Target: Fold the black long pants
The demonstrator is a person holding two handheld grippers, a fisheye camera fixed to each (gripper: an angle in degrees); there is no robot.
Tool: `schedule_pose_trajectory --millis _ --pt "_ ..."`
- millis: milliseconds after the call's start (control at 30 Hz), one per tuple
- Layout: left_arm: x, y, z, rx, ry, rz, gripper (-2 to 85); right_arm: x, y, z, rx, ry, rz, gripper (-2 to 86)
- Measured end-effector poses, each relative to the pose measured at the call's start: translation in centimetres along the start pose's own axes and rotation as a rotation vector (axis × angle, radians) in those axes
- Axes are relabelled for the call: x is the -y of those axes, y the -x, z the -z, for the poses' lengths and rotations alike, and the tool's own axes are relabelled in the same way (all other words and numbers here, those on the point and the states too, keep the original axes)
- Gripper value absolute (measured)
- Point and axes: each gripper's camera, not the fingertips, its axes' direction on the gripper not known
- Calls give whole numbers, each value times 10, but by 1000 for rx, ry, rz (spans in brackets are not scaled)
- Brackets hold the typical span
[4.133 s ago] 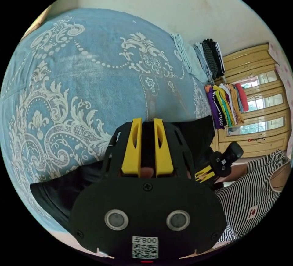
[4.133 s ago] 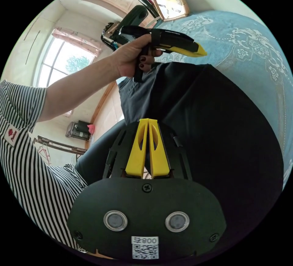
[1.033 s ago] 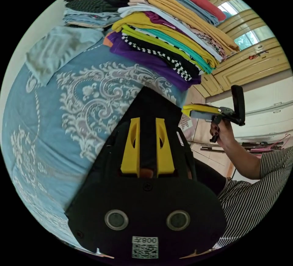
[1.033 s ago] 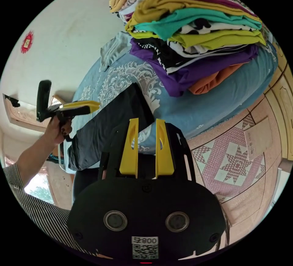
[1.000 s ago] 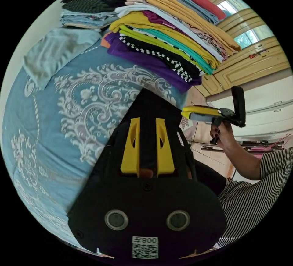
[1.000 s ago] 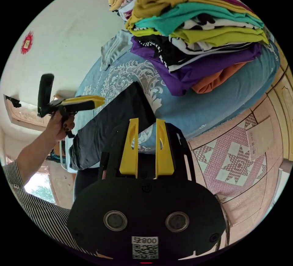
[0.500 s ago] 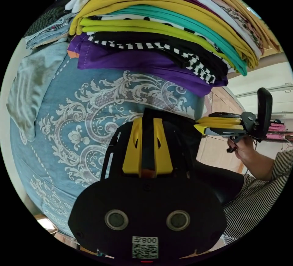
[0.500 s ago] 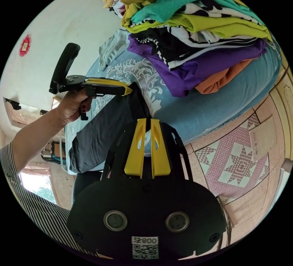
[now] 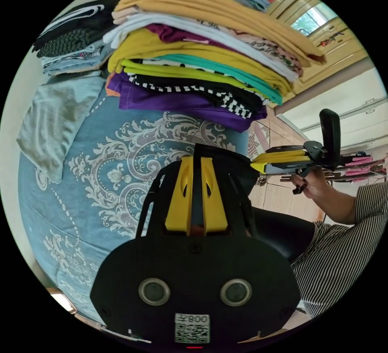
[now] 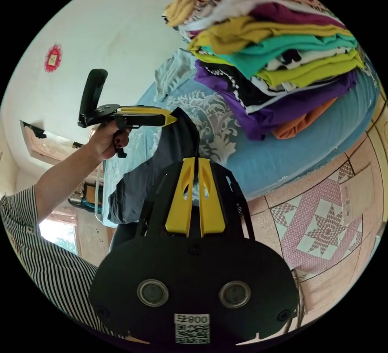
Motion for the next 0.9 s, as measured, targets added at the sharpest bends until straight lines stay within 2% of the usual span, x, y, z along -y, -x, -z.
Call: schedule_pose_trajectory --millis 300,567,900 --pt "-92 15 79 11 -166 18 15 11 103 -13 213 -1 234 11" --pt "-208 42 102 -3 -193 134 13 16 227 -105 305 235 448 13" --pt "-331 80 81 -14 -147 318 10 26 327 -217 294 482 551 13"
